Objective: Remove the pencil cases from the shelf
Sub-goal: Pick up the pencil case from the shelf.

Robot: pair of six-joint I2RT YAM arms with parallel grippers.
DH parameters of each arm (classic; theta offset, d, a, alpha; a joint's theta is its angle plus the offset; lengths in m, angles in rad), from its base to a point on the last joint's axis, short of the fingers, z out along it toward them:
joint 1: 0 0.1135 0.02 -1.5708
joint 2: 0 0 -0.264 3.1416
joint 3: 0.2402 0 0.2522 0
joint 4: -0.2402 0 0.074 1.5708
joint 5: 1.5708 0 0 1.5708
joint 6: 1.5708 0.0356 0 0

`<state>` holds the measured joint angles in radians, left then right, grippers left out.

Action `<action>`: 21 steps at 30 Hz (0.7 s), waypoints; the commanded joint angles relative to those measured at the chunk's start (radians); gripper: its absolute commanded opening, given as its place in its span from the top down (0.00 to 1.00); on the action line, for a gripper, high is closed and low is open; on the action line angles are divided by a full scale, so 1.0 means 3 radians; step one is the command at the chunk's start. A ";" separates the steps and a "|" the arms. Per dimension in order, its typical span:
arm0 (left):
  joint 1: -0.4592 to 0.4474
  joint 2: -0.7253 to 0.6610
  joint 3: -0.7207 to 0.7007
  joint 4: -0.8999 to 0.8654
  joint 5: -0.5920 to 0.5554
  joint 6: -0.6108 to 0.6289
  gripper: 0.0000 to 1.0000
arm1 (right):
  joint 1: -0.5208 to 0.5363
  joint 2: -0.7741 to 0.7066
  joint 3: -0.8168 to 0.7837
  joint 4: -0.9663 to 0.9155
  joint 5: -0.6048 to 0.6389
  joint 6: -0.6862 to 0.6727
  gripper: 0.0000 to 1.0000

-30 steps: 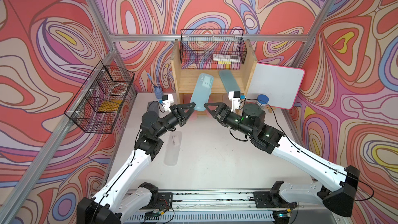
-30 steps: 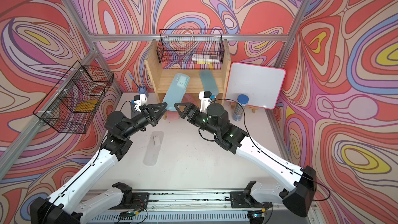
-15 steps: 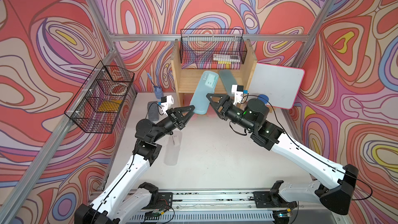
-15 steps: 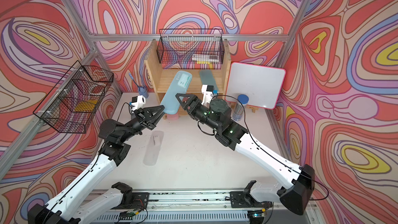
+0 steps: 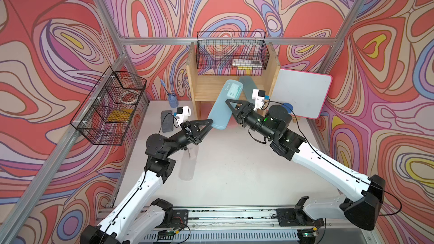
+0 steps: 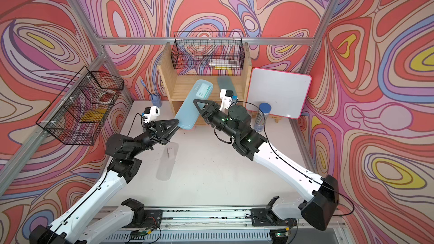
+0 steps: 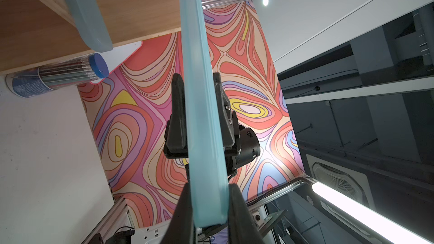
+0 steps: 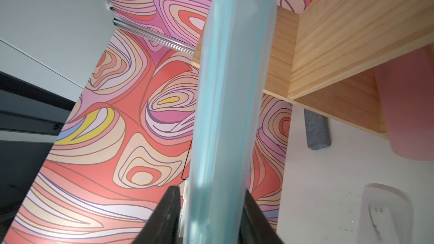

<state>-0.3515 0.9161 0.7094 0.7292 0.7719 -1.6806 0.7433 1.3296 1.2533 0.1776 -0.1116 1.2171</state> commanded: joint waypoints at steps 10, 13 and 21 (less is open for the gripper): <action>0.0039 -0.0138 -0.0076 -0.0124 0.0055 0.0210 0.53 | -0.0028 0.0093 -0.0058 0.0236 -0.0251 0.0158 0.78; 0.0110 -0.0216 -0.0096 -0.0451 0.0026 0.0313 0.25 | -0.0028 0.0070 -0.0116 0.0084 -0.0267 0.0094 0.79; 0.0481 -0.0744 0.0162 -0.2988 -0.0298 0.1286 0.01 | -0.0023 0.0027 -0.0320 -0.0573 -0.0417 -0.0325 0.79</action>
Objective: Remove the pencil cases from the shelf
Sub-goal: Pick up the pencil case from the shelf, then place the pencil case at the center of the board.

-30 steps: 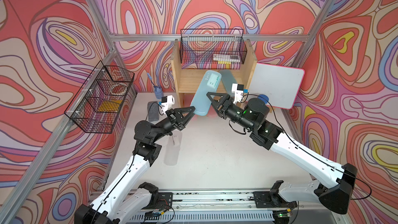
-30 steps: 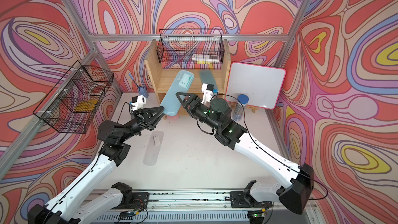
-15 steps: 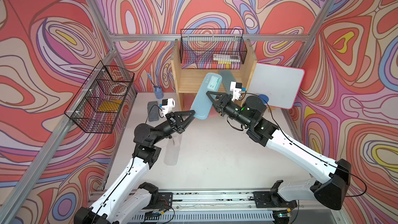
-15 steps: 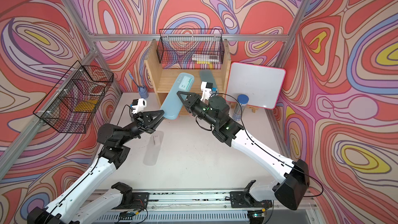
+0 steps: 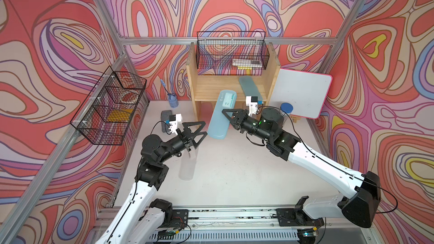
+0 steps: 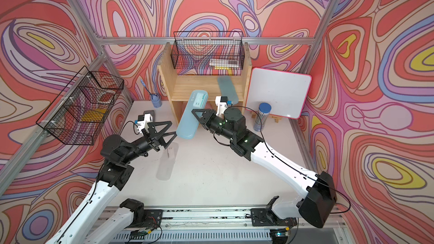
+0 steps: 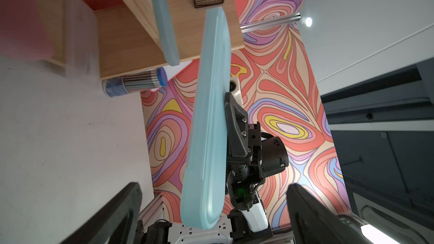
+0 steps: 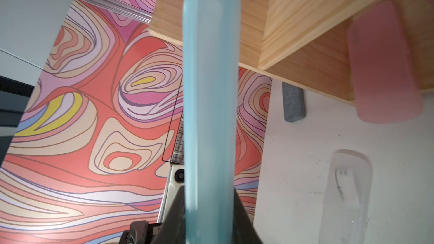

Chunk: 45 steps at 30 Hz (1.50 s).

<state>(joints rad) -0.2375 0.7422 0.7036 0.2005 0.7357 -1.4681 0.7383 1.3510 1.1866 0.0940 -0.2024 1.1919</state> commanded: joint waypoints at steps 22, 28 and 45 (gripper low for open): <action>0.0152 -0.0238 0.1349 -0.3968 -0.1529 0.1986 0.01 | 0.0513 0.0869 -0.0853 0.0307 0.0204 -0.0233 0.80; 0.0153 -0.0292 0.1305 -0.4012 -0.1537 0.1903 0.01 | 0.0574 0.1378 -0.0707 0.0589 0.0184 -0.0146 0.80; 0.0153 -0.0500 0.1323 -0.4227 -0.1649 0.1785 0.01 | 0.0666 0.2187 -0.0258 0.0725 0.0146 -0.0057 0.81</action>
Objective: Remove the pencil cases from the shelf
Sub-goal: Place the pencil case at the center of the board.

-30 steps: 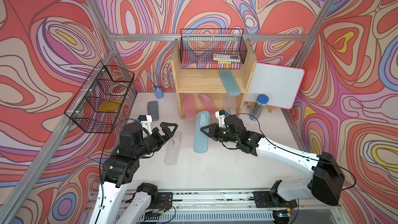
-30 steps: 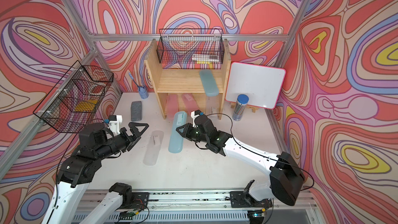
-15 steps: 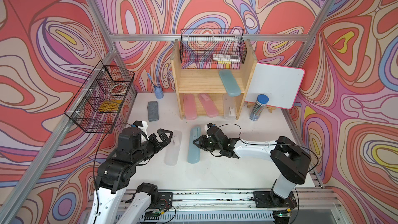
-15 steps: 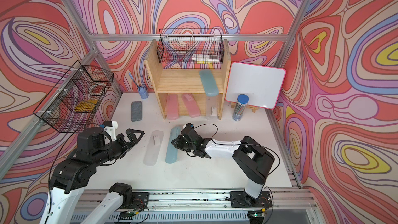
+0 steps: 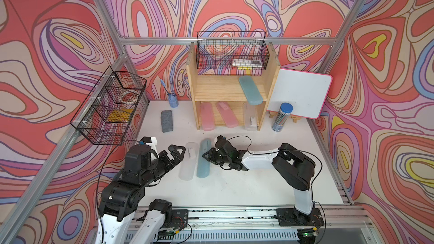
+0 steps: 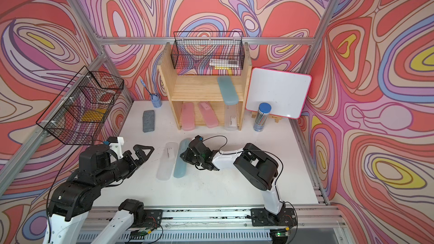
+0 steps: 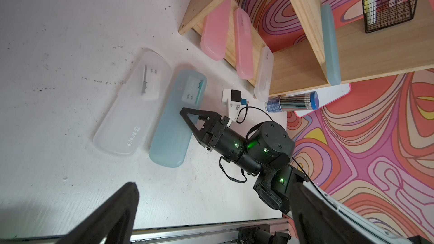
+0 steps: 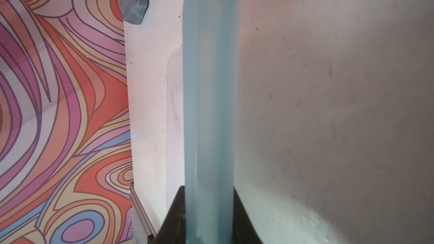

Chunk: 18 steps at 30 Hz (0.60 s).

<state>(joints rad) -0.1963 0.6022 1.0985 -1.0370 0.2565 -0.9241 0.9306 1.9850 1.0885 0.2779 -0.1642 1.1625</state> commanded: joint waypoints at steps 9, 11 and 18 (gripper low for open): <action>0.0013 -0.0049 -0.0004 -0.0134 -0.0057 -0.0031 0.01 | 0.0053 0.0264 0.0140 0.0165 0.0059 0.0155 0.78; 0.0015 -0.0049 -0.0008 -0.0128 -0.0058 -0.0044 0.01 | 0.0066 0.0301 0.0150 0.0182 0.0075 0.0216 0.76; 0.0018 -0.0058 -0.0021 -0.0098 -0.0058 -0.0068 0.01 | 0.0066 0.0243 0.0237 -0.0164 0.0132 0.0270 0.51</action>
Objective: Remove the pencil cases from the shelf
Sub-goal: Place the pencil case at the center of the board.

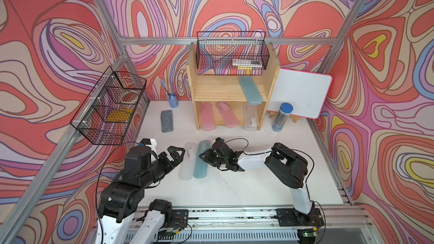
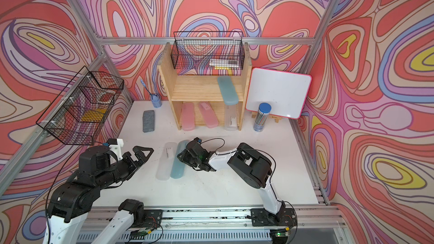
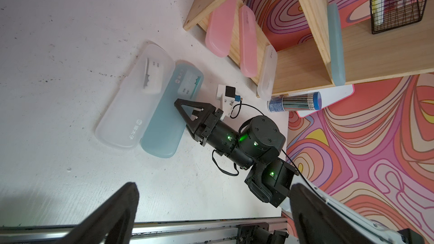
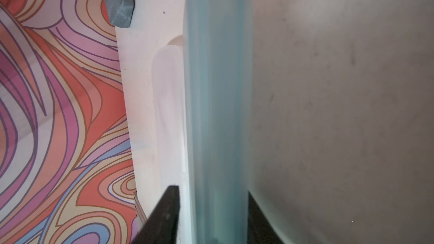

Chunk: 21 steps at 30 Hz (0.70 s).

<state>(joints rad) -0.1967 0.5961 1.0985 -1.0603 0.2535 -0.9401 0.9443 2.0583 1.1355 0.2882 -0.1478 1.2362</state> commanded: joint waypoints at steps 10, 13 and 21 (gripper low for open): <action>0.0016 -0.0068 -0.0311 0.0597 0.0259 -0.0151 0.01 | 0.0009 -0.0471 0.0111 -0.1006 0.0267 -0.0233 0.36; 0.0016 0.0037 -0.0338 0.0850 0.0412 -0.0212 0.01 | 0.0007 -0.0688 0.0057 -0.1241 0.0344 -0.0301 0.34; 0.0016 0.0474 -0.0421 0.1744 0.0829 -0.0733 0.01 | -0.0020 -0.1482 -0.0039 -0.1990 0.0614 -0.0595 0.13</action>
<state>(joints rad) -0.1967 0.7067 0.9932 -0.7055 0.4328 -1.0763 0.9428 1.6737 1.1408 -0.1810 -0.0193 1.1103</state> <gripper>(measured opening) 0.990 0.846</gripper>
